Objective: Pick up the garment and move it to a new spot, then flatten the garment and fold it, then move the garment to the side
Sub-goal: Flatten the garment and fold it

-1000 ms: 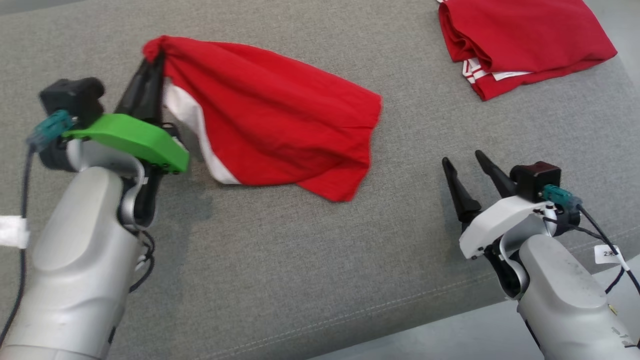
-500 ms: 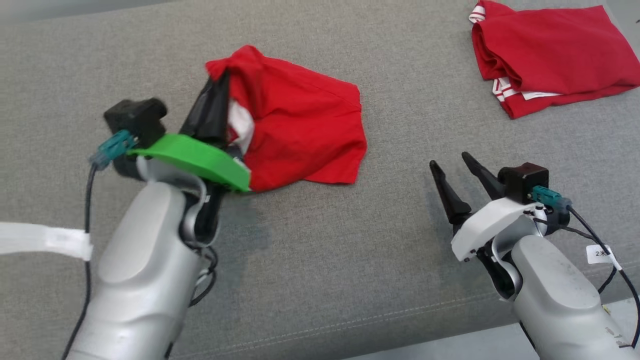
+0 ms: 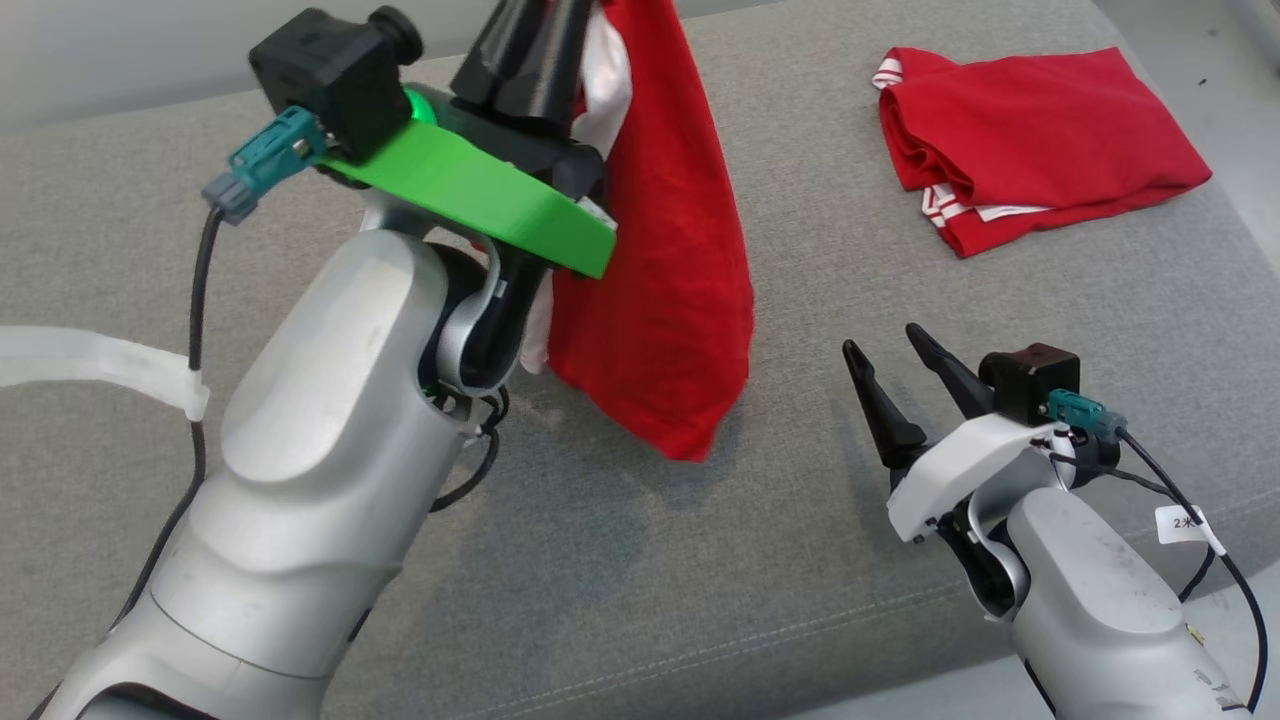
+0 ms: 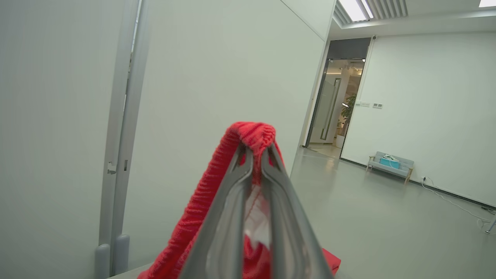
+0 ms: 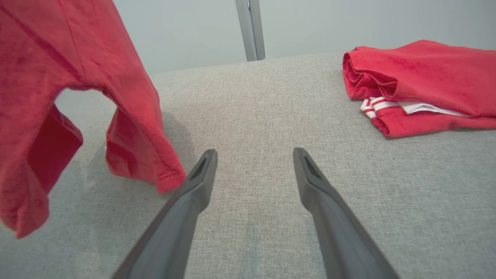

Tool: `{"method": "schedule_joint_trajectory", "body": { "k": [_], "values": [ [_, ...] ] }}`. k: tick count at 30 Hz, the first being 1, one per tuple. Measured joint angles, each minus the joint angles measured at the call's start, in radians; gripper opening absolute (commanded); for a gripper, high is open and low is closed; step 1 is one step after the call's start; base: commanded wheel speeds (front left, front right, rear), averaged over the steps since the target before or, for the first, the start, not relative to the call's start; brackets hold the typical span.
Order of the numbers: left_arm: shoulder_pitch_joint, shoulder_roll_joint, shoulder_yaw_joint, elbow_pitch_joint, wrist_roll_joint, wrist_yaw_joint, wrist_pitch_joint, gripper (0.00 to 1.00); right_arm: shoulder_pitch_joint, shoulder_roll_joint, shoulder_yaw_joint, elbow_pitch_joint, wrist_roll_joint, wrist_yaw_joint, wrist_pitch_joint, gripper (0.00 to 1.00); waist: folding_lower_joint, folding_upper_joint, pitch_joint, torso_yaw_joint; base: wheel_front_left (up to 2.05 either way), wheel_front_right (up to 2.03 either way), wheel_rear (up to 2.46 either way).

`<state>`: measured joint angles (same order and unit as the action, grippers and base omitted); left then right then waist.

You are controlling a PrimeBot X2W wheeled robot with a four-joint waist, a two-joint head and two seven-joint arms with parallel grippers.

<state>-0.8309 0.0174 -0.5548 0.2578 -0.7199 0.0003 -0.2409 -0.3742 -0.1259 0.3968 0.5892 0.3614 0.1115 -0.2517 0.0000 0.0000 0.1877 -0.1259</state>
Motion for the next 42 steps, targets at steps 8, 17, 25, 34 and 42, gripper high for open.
{"method": "schedule_joint_trajectory", "body": {
  "k": [8,17,25,34,42],
  "values": [
    [-0.070,0.014,-0.235,-0.129,-0.083,0.052,0.013,0.00,0.000,0.015,0.022,0.004,-0.001,0.003,0.000,1.00,0.0000,0.0000,0.003,-0.058,0.00,0.00,0.00],
    [-0.131,0.008,-0.082,0.094,-0.045,0.125,0.010,0.00,-0.007,0.013,-0.004,-0.012,-0.001,0.003,0.000,1.00,0.0000,0.0000,0.025,-0.076,0.00,0.00,0.00],
    [0.107,0.118,0.096,0.430,-0.001,0.129,0.005,0.00,-0.012,-0.030,-0.063,-0.105,-0.002,0.002,0.000,1.00,0.0000,0.0000,0.057,-0.033,0.00,0.00,0.00],
    [0.164,0.050,0.213,0.537,0.016,0.129,-0.008,0.00,-0.005,-0.038,0.120,-0.127,-0.068,0.012,0.000,1.00,0.0000,0.0000,0.092,0.036,0.00,0.00,0.00],
    [0.144,0.039,0.284,0.469,0.076,0.129,-0.011,0.00,0.008,-0.042,0.148,-0.106,-0.058,0.012,0.000,1.00,0.0000,0.0000,0.106,0.062,0.00,0.00,0.00]
  ]
}}
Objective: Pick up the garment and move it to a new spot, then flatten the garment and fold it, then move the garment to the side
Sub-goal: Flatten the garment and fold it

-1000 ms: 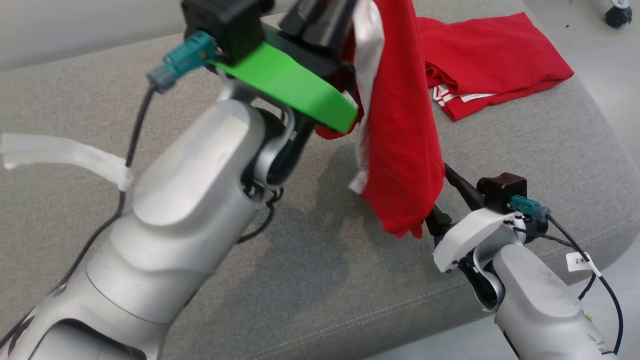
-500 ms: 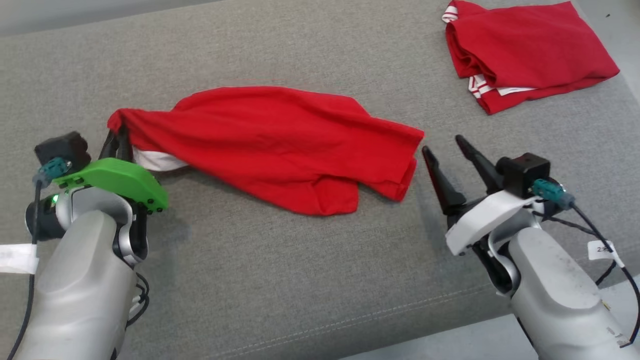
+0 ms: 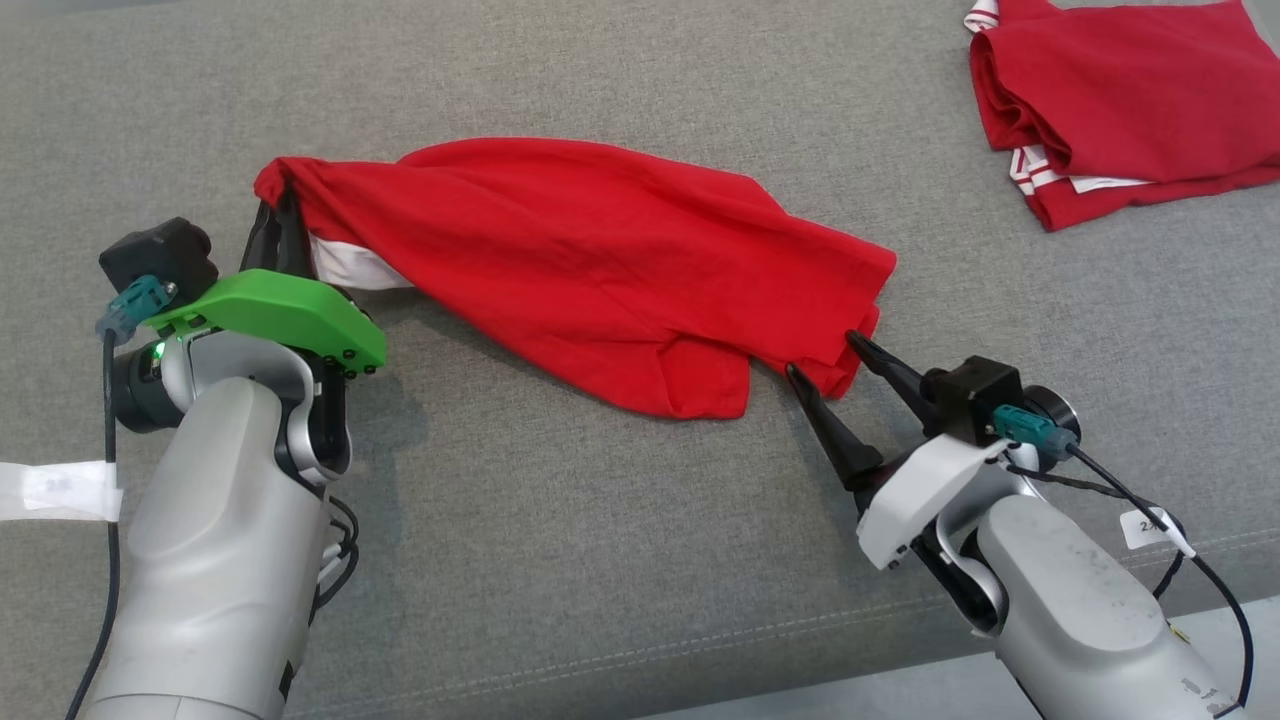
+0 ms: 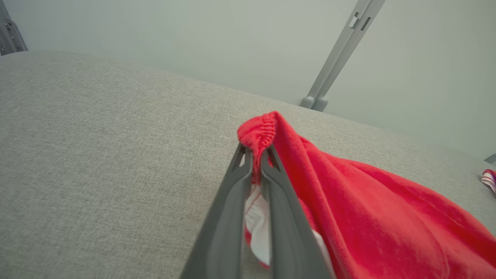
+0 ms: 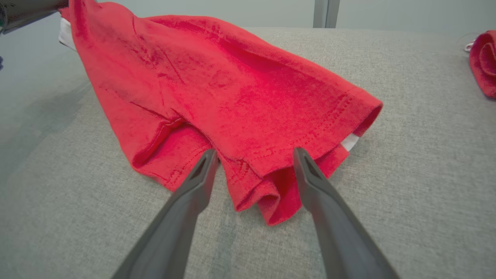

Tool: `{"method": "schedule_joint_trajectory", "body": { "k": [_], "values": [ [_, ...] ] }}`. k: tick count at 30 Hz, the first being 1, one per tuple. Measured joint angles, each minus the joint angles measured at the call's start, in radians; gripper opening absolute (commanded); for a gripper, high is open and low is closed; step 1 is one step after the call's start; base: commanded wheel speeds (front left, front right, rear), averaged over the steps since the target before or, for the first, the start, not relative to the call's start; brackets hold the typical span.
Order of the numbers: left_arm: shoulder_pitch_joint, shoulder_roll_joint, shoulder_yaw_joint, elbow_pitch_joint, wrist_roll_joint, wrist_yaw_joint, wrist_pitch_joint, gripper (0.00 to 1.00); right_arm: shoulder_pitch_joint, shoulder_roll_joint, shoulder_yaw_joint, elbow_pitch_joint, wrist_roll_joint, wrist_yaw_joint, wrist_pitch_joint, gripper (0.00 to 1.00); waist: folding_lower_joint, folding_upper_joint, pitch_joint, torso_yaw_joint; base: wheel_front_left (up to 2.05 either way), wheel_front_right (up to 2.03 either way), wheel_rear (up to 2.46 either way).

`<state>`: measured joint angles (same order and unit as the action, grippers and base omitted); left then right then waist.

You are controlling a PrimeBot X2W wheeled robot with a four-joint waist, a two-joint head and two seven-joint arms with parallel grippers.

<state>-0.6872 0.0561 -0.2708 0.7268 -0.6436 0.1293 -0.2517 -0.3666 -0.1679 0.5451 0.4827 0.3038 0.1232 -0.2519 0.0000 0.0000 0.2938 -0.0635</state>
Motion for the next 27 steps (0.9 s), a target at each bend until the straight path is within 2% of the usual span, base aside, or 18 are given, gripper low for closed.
{"method": "schedule_joint_trajectory", "body": {
  "k": [9,18,27],
  "values": [
    [0.003,-0.015,0.011,-0.040,0.062,0.000,0.000,0.00,0.000,-0.012,-0.128,0.004,0.079,0.000,0.000,1.00,0.0000,0.0000,0.009,0.013,0.00,0.00,0.00],
    [0.052,-0.026,-0.015,-0.056,0.106,0.000,0.000,0.00,-0.025,-0.033,-0.156,0.086,0.120,0.000,0.000,1.00,0.0000,0.0000,0.019,0.056,0.00,0.00,0.00],
    [0.103,-0.027,-0.012,-0.051,0.117,0.000,0.000,0.00,-0.053,-0.039,-0.172,0.112,0.136,0.000,0.000,1.00,0.0000,0.0000,0.016,0.088,0.00,0.00,0.00]
  ]
}}
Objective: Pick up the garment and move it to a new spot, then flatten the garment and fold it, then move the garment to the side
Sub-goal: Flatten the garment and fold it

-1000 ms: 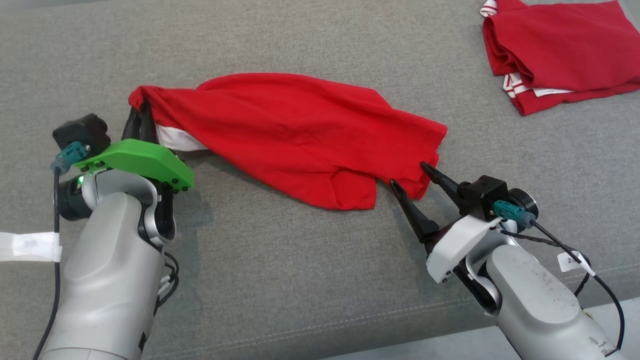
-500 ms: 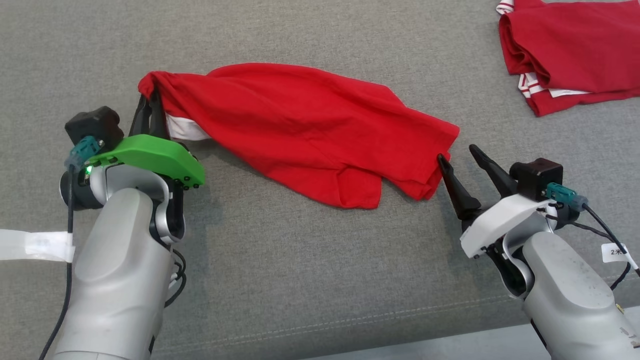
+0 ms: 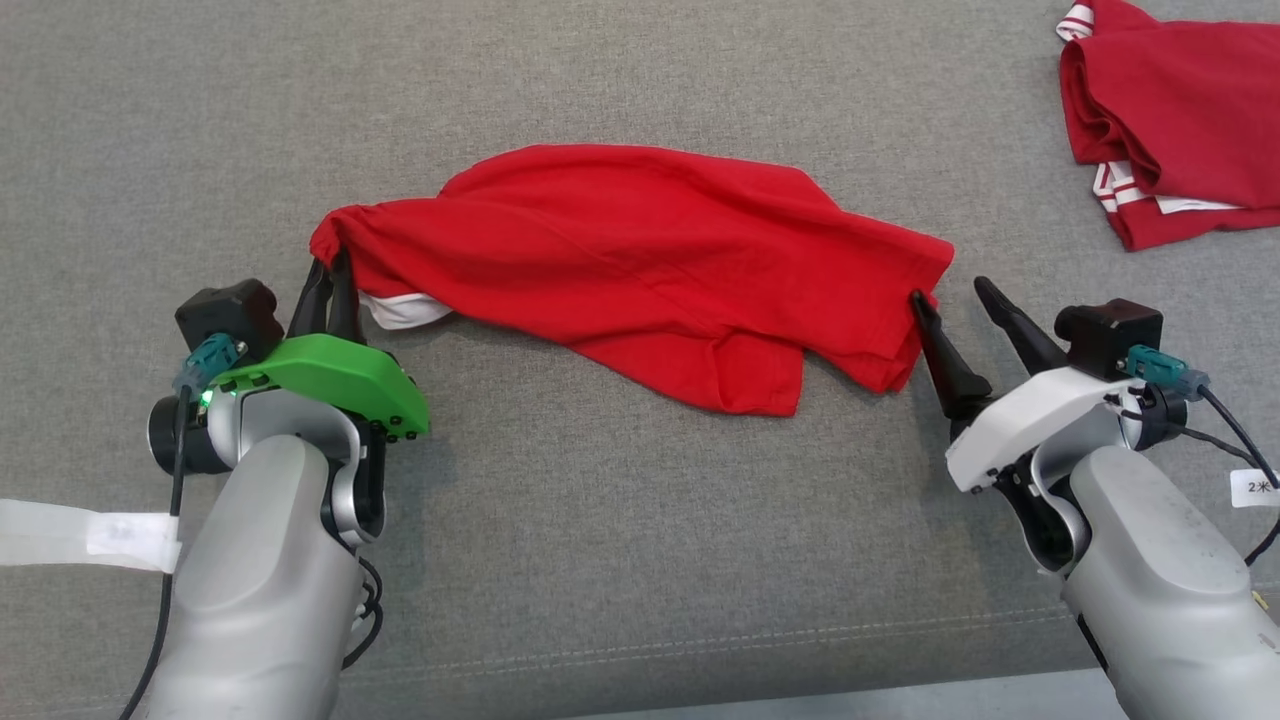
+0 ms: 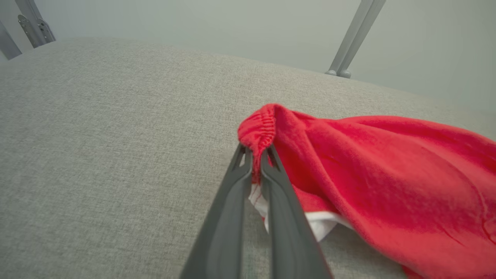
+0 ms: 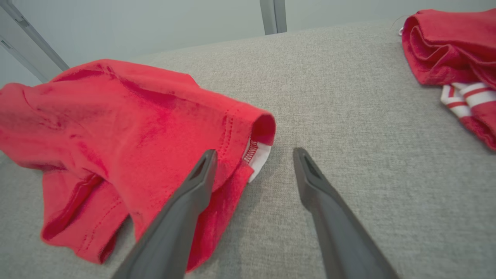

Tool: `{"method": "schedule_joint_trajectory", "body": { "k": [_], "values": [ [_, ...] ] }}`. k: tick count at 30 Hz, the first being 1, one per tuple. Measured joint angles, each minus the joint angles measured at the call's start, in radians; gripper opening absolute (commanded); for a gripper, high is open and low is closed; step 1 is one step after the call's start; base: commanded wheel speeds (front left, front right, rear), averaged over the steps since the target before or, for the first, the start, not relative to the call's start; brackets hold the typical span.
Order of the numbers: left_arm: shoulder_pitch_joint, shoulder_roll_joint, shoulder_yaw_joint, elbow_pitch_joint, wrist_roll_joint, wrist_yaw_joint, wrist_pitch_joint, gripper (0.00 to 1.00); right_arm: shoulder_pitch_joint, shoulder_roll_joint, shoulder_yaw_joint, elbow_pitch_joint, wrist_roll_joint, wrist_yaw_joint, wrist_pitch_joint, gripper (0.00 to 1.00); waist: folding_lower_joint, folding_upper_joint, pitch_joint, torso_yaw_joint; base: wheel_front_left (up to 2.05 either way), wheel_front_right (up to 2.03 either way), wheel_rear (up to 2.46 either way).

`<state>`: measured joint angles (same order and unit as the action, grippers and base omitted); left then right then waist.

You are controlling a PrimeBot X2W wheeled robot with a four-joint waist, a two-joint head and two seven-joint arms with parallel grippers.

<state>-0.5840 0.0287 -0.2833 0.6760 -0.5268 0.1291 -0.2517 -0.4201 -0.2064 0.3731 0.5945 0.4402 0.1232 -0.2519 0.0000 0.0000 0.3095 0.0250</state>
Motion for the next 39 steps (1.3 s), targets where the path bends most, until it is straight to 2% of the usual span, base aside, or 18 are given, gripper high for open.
{"method": "schedule_joint_trajectory", "body": {
  "k": [8,9,11,12,13,14,15,16,18,19,24,29,36,39],
  "values": [
    [0.010,-0.001,-0.012,-0.010,0.006,0.000,0.000,0.00,-0.061,0.022,0.024,0.038,0.053,0.000,0.006,1.00,0.0000,0.0000,0.000,-0.001,0.00,0.00,0.00],
    [0.010,-0.001,-0.012,-0.010,0.006,0.000,0.000,0.00,-0.061,0.022,0.024,0.038,0.053,0.000,0.006,0.91,0.0000,0.0000,0.000,-0.001,0.00,0.00,0.00],
    [0.012,-0.001,-0.022,-0.010,0.010,-0.003,0.000,0.02,-0.064,0.030,0.036,0.055,0.068,0.000,0.018,0.51,0.0000,0.0000,0.000,0.002,0.00,0.00,0.00],
    [0.014,-0.002,-0.027,-0.011,0.010,-0.006,0.000,0.08,-0.064,0.030,0.040,0.063,0.073,0.000,0.025,0.45,0.0000,0.0000,0.000,0.005,0.00,0.00,0.00],
    [0.016,-0.002,-0.033,-0.011,0.010,-0.007,0.000,0.15,-0.065,0.030,0.039,0.070,0.082,0.000,0.025,0.37,0.0000,0.0000,0.000,0.008,0.00,0.00,0.00],
    [0.019,-0.002,-0.037,-0.012,0.009,-0.007,0.000,0.35,-0.067,0.029,0.037,0.076,0.093,0.000,0.025,0.33,0.0000,0.0000,0.001,0.011,0.00,0.00,0.00],
    [0.023,-0.002,-0.040,-0.013,0.007,-0.010,0.000,0.71,-0.073,0.027,0.039,0.080,0.098,0.000,0.025,0.24,0.0000,0.0000,0.001,0.014,0.00,0.00,0.00],
    [0.026,-0.002,-0.042,-0.016,-0.001,-0.012,0.000,1.00,-0.083,0.025,0.041,0.084,0.098,0.000,0.025,0.20,0.0000,0.0000,0.002,0.017,0.00,0.00,0.00],
    [0.032,-0.002,-0.040,-0.020,-0.016,-0.014,0.000,1.00,-0.110,0.020,0.055,0.087,0.099,0.000,0.024,0.02,0.0000,0.0000,0.004,0.021,0.00,0.00,0.00],
    [0.034,-0.002,-0.040,-0.022,-0.018,-0.015,0.000,1.00,-0.125,0.019,0.064,0.086,0.098,0.000,0.024,0.00,0.0000,0.0000,0.004,0.022,0.00,0.00,0.00],
    [0.041,-0.002,-0.018,-0.049,-0.043,-0.015,0.000,1.00,-0.195,-0.005,0.084,0.087,0.074,0.000,0.022,0.00,0.0000,0.0000,0.007,0.025,0.00,0.00,0.00],
    [0.041,-0.002,0.031,-0.098,-0.071,-0.015,0.000,1.00,-0.333,-0.034,0.042,0.056,0.026,0.000,0.007,0.00,0.0000,0.0000,0.006,0.025,0.00,0.00,0.00],
    [0.041,-0.003,0.092,-0.157,-0.072,-0.015,0.000,1.00,-0.474,0.001,0.050,-0.121,-0.009,0.000,-0.003,0.00,0.0000,0.0000,-0.006,0.010,0.00,0.00,0.00],
    [0.041,-0.003,0.094,-0.178,-0.078,-0.015,0.000,1.00,-0.459,0.012,0.144,-0.197,-0.005,0.000,-0.003,0.00,0.0000,0.0000,-0.011,0.006,0.00,0.00,0.00]
  ]
}}
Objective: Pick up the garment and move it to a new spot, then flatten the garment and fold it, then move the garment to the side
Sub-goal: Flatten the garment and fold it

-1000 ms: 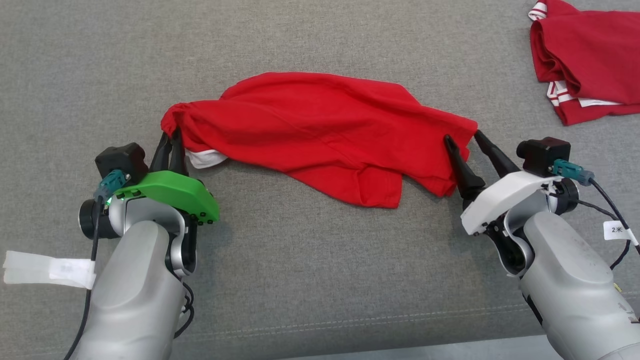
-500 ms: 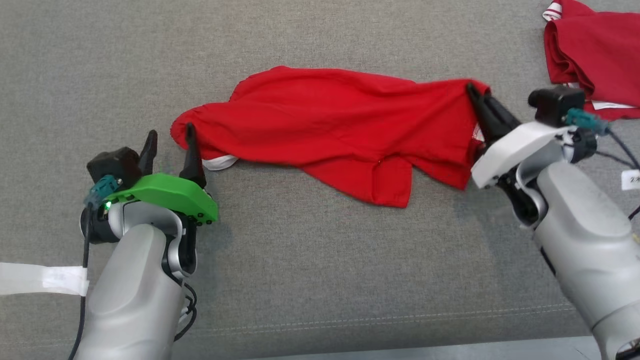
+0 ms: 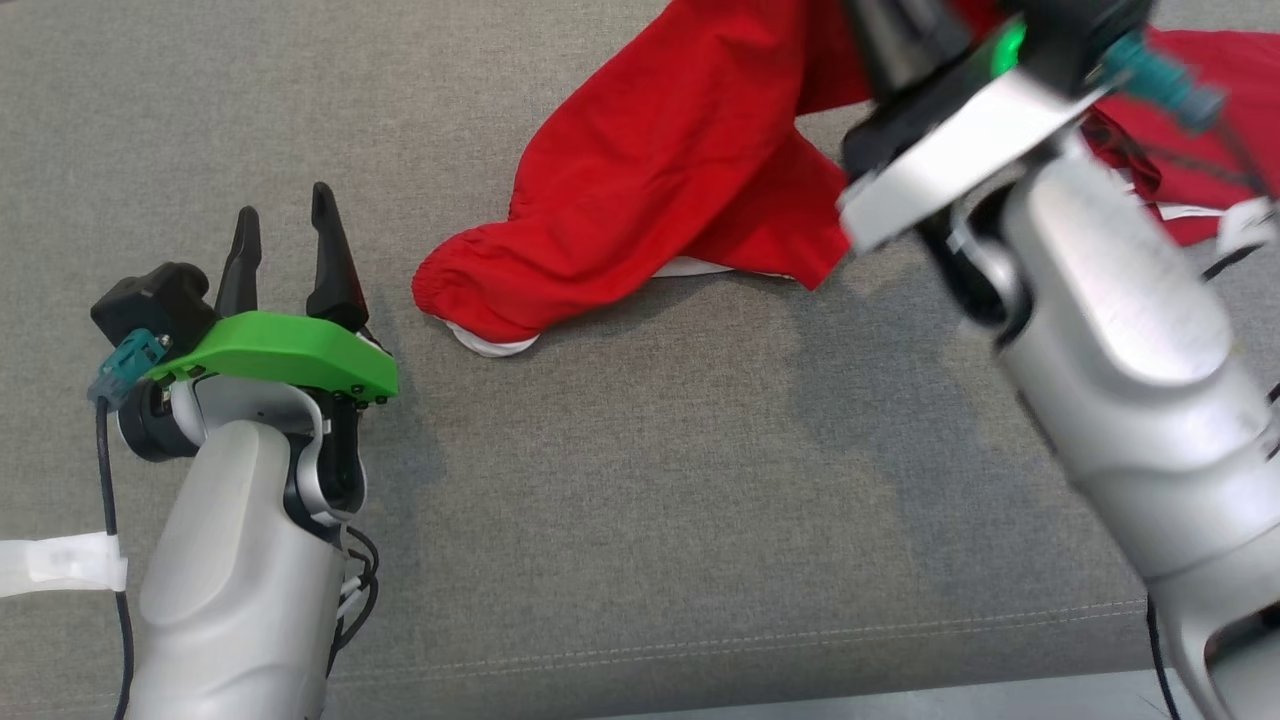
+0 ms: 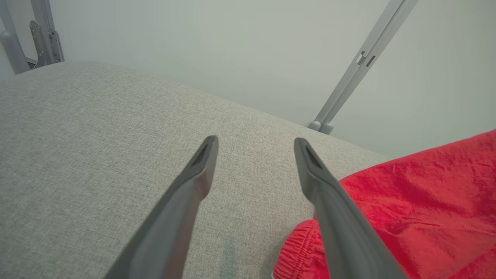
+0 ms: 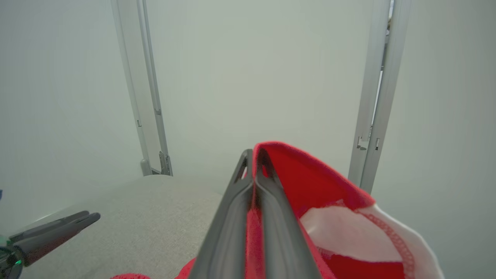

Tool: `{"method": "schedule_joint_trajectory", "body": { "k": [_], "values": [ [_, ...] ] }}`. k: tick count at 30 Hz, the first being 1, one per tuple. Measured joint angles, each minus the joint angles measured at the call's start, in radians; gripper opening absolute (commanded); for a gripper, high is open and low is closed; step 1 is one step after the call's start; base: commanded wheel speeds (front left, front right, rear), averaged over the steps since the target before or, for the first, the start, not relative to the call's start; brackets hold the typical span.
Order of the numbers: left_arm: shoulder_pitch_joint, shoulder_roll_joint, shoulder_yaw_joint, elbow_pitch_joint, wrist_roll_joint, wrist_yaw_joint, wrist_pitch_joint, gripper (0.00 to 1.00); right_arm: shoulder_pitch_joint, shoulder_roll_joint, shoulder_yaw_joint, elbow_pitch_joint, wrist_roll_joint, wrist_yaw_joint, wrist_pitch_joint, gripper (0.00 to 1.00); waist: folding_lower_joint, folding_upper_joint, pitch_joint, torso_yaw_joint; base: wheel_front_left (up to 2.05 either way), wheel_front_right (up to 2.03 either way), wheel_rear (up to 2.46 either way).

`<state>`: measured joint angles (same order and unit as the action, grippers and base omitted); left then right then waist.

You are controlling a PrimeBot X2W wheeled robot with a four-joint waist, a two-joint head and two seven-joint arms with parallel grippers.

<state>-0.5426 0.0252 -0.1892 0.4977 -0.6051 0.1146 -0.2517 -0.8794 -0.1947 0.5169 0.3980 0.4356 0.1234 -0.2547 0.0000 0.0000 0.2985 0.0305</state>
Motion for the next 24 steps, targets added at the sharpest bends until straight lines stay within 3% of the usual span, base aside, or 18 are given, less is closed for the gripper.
{"method": "schedule_joint_trajectory", "body": {
  "k": [6,8,15,20,24],
  "values": [
    [0.026,0.000,0.030,-0.029,0.002,0.000,0.000,1.00,0.274,-0.018,0.295,-0.030,0.036,0.001,0.000,0.00,0.0000,0.0000,-0.001,-0.010,0.00,0.00,0.00],
    [0.041,0.000,0.045,-0.033,0.008,0.000,0.000,1.00,0.362,-0.040,0.349,-0.029,0.047,0.001,0.000,0.00,0.0000,0.0000,-0.001,-0.020,0.00,0.00,0.00],
    [0.050,0.000,0.061,-0.066,0.042,0.000,0.000,1.00,0.472,-0.123,0.338,-0.050,0.062,0.001,0.000,0.00,0.0000,0.0000,0.003,-0.080,0.00,0.00,0.00],
    [0.050,0.000,0.031,-0.068,0.057,-0.009,0.000,1.00,0.483,-0.207,0.398,-0.024,-0.025,0.001,0.000,0.00,0.0000,0.0000,0.002,-0.124,0.00,0.00,0.00],
    [0.050,0.000,-0.009,-0.064,0.058,-0.019,0.000,1.00,0.500,-0.232,0.424,0.012,-0.072,0.001,0.000,0.00,0.0000,0.0000,0.002,-0.154,0.00,0.00,0.00]
  ]
}}
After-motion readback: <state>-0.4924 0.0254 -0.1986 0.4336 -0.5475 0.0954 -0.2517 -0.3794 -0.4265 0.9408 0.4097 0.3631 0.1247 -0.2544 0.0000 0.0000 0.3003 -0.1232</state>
